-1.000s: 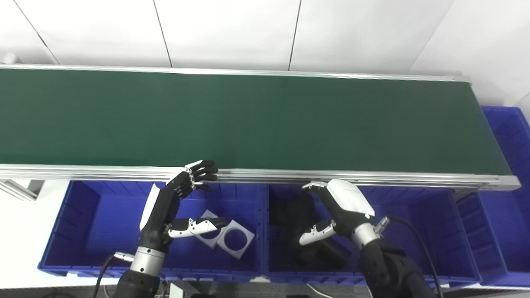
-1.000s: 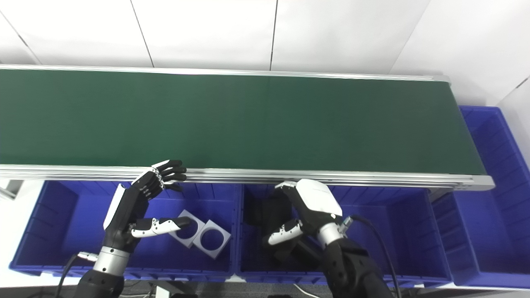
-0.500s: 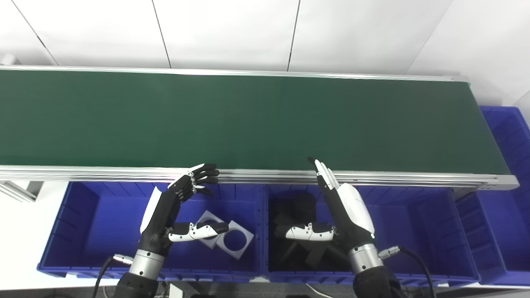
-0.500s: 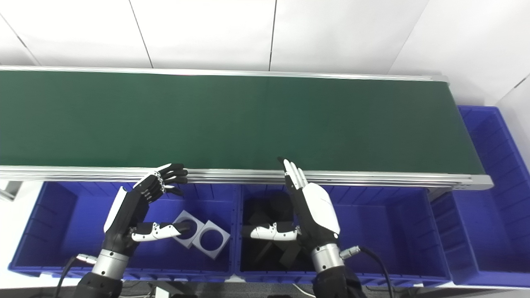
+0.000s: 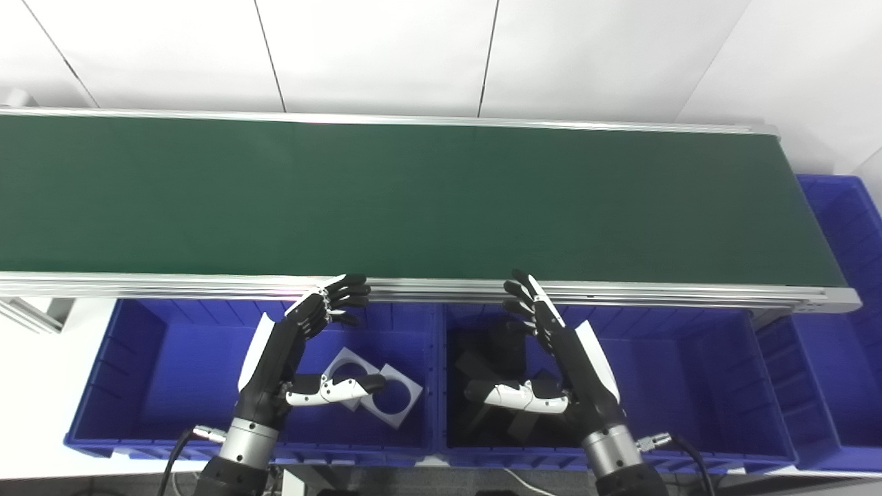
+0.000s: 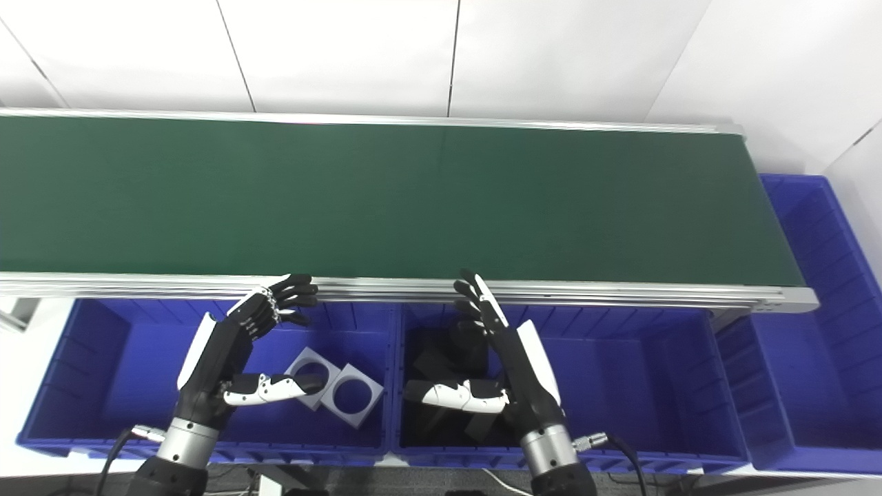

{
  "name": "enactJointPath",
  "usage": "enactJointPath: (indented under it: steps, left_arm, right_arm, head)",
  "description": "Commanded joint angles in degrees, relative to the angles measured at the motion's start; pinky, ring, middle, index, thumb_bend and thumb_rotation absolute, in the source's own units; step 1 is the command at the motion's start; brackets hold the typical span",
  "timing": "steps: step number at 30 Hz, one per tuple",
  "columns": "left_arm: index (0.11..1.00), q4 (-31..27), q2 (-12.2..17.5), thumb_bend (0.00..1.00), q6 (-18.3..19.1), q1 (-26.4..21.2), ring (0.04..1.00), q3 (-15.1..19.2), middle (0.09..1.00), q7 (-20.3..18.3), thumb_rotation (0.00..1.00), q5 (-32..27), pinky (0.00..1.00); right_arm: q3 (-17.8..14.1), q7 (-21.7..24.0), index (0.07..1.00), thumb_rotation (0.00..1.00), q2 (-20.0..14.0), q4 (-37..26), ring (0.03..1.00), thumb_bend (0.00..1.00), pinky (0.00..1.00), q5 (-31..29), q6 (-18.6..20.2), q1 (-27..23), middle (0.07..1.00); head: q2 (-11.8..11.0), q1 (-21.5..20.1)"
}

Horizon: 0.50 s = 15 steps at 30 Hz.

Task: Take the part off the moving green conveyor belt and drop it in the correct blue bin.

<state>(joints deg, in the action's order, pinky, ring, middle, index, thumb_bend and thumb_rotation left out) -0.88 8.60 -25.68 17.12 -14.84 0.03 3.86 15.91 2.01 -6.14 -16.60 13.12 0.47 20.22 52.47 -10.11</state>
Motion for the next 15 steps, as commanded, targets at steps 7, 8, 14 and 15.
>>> enactJointPath:
  steps: [7,8,14,15]
  left_arm:
    - [0.783,-1.51,-1.19,0.85,-1.24,-0.67,0.717,-0.17,0.761,0.56,0.26,0.38,0.64]
    - [0.783,-1.49,-1.30,0.85,-1.24,-0.75,0.716,-0.17,0.762,0.46,0.26,0.27,0.64]
    - [0.784,-1.35,-1.75,0.84,-1.24,-1.08,0.714,-0.20,0.759,0.49,0.24,0.35,0.64]
    - [0.783,-1.34,-1.81,0.84,-1.24,-1.11,0.715,-0.19,0.758,0.55,0.24,0.46,0.64]
  right_arm:
    - [-1.40,1.48,0.955,0.30,0.70,-2.15,0.827,0.89,0.76,-5.58,-2.64,0.27,0.884]
    - [-1.49,1.71,0.949,0.30,0.64,-2.27,0.825,0.89,0.76,-5.97,-2.60,0.26,0.882]
    - [-2.10,2.56,0.931,0.27,0.47,-2.35,0.805,0.89,0.75,-7.12,-3.02,0.11,0.863]
    - [-2.19,2.65,0.929,0.26,0.47,-2.35,0.803,0.89,0.75,-7.13,-3.14,0.10,0.858]
  head:
    - [0.78,0.98]
    - [0.92,1.10]
    - [1.41,1.77]
    - [1.41,1.77]
